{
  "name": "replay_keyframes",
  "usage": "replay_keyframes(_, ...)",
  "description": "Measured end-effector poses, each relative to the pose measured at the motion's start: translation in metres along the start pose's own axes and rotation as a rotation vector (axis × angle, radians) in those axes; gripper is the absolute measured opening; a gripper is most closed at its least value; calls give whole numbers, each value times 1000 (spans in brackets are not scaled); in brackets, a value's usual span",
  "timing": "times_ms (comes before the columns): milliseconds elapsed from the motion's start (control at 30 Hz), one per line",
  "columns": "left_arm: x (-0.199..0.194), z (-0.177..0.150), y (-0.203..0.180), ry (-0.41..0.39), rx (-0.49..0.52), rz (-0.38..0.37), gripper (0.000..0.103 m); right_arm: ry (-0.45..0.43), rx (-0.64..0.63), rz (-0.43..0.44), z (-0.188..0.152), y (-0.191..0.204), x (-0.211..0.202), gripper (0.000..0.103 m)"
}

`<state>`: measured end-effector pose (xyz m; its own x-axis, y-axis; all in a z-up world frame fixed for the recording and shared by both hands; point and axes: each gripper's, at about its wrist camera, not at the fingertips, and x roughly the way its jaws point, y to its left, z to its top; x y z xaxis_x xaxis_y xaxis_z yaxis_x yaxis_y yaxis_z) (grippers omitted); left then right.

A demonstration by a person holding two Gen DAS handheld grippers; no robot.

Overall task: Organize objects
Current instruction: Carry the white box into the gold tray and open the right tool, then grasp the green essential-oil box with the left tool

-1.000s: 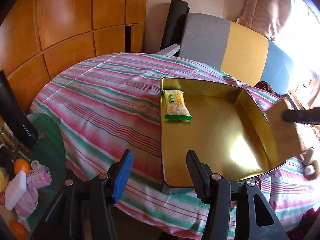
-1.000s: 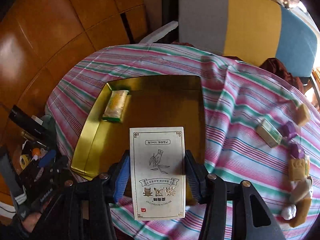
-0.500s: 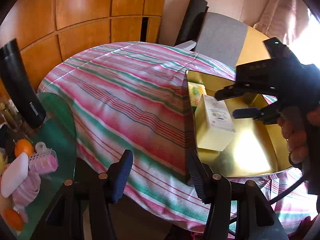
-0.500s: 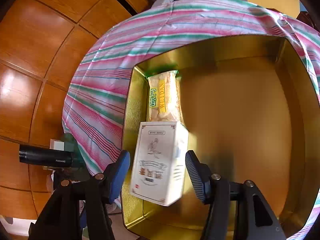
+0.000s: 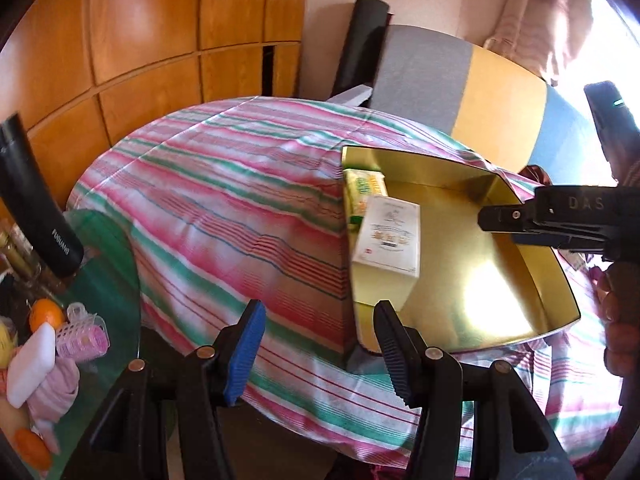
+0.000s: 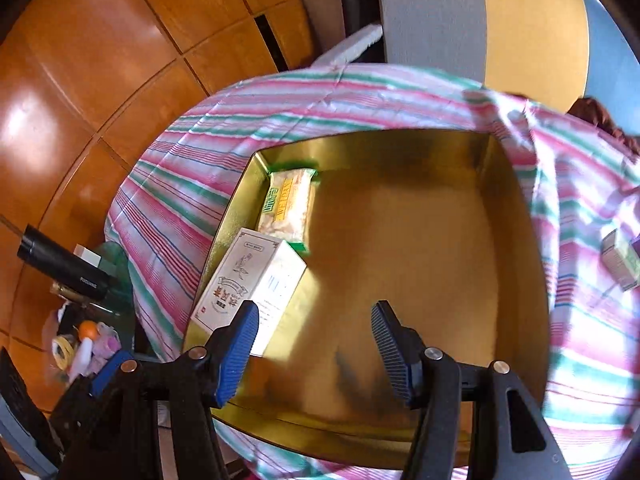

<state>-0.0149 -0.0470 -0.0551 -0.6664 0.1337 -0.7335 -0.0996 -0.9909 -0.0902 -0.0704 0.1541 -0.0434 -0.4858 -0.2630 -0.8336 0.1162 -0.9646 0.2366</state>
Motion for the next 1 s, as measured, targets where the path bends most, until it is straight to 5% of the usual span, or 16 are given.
replay_keyframes(367,-9,10,-53,-14,104,-51,66,-103,51,-131,-26,-86,-62,69)
replay_keyframes(733,-14,39,-153,-50,309,-190,67,-153,253,-351,-56,-237,-128,69)
replay_keyframes(1000,-3,53,-244,-13,418,-299,78,-297,431,-486,-71,-345,-173,74)
